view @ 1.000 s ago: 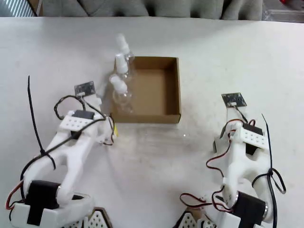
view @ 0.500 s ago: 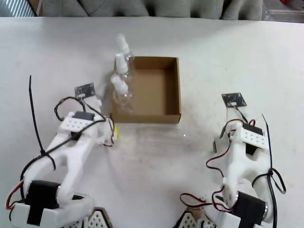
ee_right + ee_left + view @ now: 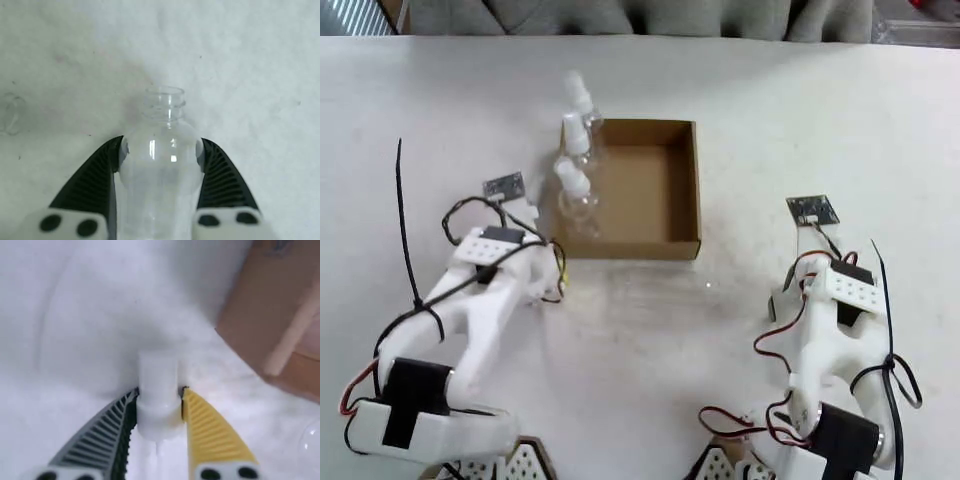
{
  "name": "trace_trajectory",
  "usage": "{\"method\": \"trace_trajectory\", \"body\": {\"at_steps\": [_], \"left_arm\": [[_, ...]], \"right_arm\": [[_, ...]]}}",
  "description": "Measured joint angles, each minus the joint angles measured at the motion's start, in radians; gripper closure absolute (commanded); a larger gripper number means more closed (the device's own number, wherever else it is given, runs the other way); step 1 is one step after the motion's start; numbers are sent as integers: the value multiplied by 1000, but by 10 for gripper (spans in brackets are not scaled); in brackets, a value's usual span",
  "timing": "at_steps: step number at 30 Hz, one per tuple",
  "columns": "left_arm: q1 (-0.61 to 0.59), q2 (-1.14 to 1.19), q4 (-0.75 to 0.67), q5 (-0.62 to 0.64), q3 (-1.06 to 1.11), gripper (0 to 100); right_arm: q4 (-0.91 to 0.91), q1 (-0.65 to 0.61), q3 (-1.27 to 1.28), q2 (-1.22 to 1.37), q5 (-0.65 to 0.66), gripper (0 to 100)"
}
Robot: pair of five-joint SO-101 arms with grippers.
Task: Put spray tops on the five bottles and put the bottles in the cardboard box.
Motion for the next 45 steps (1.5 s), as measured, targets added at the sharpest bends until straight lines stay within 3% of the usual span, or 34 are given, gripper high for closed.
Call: {"method": "trace_trajectory", "body": {"at_steps": [8, 13, 18, 27, 33, 39, 45], "left_arm": [[0, 0, 2, -35, 0, 978], [0, -5, 61, -146, -9, 978], [-3, -78, 91, -172, 20, 978], [-3, -238, 95, -173, 87, 978], [-77, -253, 106, -296, 84, 978], [-169, -253, 176, -316, 15, 978], [-213, -253, 272, -318, -92, 978]], "right_arm": [[0, 0, 0, 0, 0, 981], [0, 0, 0, 2, 0, 981], [18, 8, -9, -44, 0, 981], [123, 64, -48, -425, -3, 980], [104, 58, -11, -624, -12, 981], [-94, 9, 29, -703, -285, 982], [-319, -58, 44, -713, -427, 982]]}}
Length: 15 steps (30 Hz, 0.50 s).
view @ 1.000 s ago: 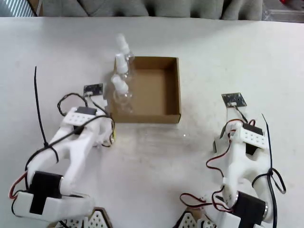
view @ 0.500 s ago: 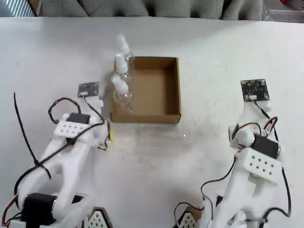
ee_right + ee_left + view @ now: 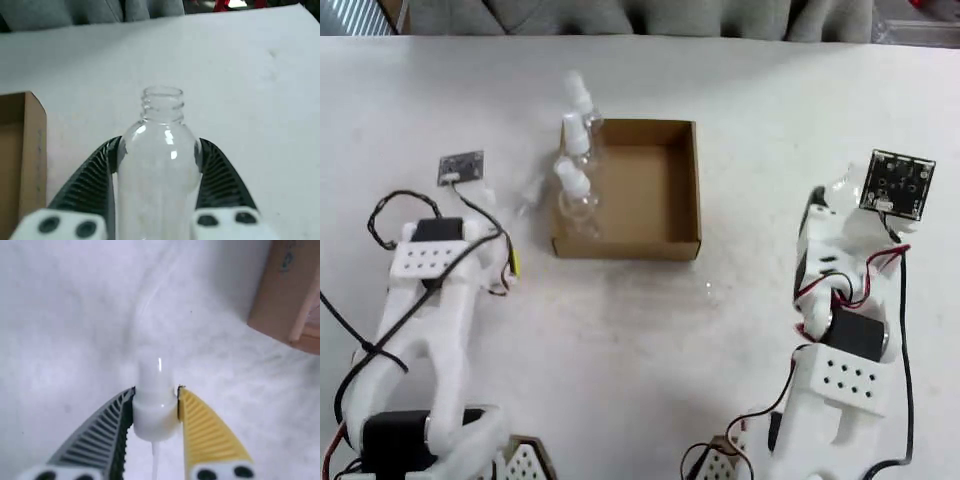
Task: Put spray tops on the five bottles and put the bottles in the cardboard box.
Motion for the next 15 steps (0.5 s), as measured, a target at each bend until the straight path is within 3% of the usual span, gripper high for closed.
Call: {"method": "trace_trajectory", "body": {"at_steps": [6, 15], "left_arm": [[-3, -41, 135, 0, -158, 978], [-3, -316, 210, -2, -290, 973]], "right_arm": [[-149, -101, 2, -29, -98, 982], [-181, -331, 37, -368, -166, 982]]}}
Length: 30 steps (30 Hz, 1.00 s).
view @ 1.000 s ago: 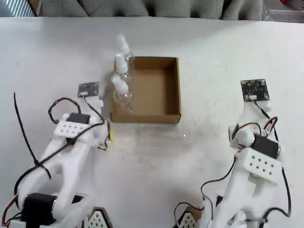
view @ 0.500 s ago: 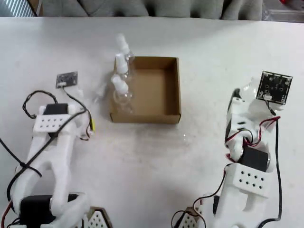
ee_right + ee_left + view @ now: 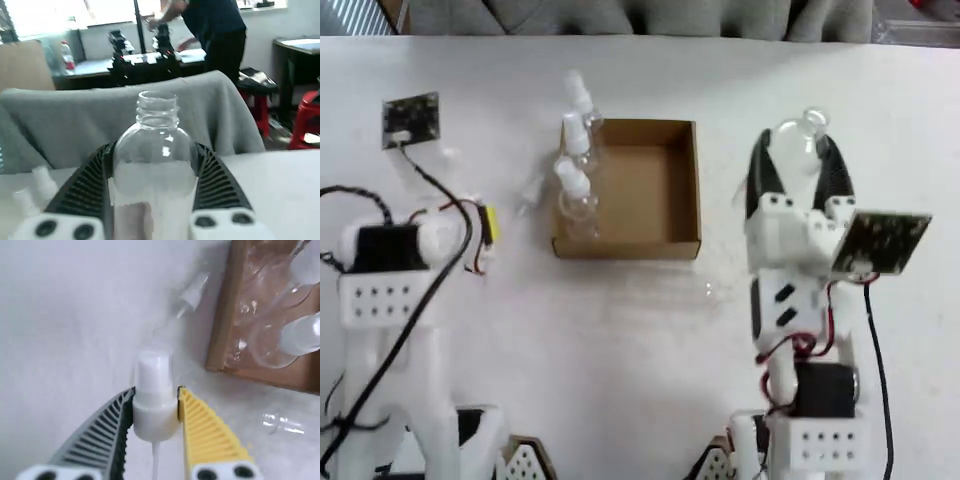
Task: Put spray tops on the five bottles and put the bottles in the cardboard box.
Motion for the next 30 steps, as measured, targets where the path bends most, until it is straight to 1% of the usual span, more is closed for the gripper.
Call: {"method": "trace_trajectory", "body": {"at_steps": [5, 9, 11, 15, 17, 19, 24, 27, 30], "left_arm": [[0, -161, -37, -11, -63, 975], [8, -265, -80, -132, -117, 976], [25, -304, -87, -193, -141, 976], [68, -338, -89, -236, -230, 976], [106, -339, -98, -236, -282, 976], [150, -341, -137, -236, -328, 976], [222, -324, -311, -224, -414, 976], [258, -276, -413, -130, -446, 976], [302, -229, -457, -41, -480, 976]], "right_arm": [[-48, -150, 86, -110, -2, 983], [-52, -256, 167, -206, 2, 983], [-52, -319, 207, -269, 37, 983], [-52, -483, 296, -396, 87, 983], [-51, -543, 330, -434, 97, 983], [-38, -594, 362, -433, 100, 983], [-29, -727, 419, -437, 100, 983], [-28, -764, 439, -440, 100, 983], [-28, -790, 470, -437, 100, 983]]}}
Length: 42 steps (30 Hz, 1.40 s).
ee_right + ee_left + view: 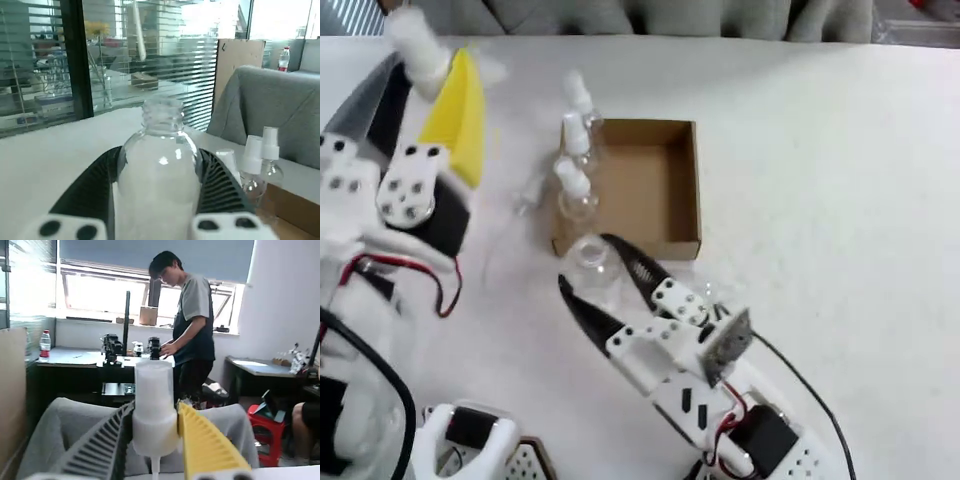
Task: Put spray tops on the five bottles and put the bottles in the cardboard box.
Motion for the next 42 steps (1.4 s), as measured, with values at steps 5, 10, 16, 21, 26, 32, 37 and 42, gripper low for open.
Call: {"method": "trace_trajectory", "body": {"at_steps": [5, 10, 16, 21, 26, 32, 37, 42], "left_arm": [[89, 60, -17, 18, -17, 976], [172, 101, -17, 6, -17, 976], [199, 86, -17, -32, 0, 976], [203, 101, -8, -32, 44, 976], [230, 100, 20, -32, 44, 976], [261, 98, 34, 0, 44, 976], [275, 98, 60, 6, 44, 976], [278, 98, 104, 8, 44, 976]], "right_arm": [[0, 5, 26, -5, 0, 983], [-32, 25, 71, 2, 0, 983], [-58, 80, 74, 2, 0, 983], [-68, 81, 78, 0, 0, 983], [-68, 81, 83, 2, 0, 983], [-68, 83, 83, 2, 2, 983], [-68, 83, 83, 2, 2, 983], [-68, 83, 83, 2, 2, 983]]}}
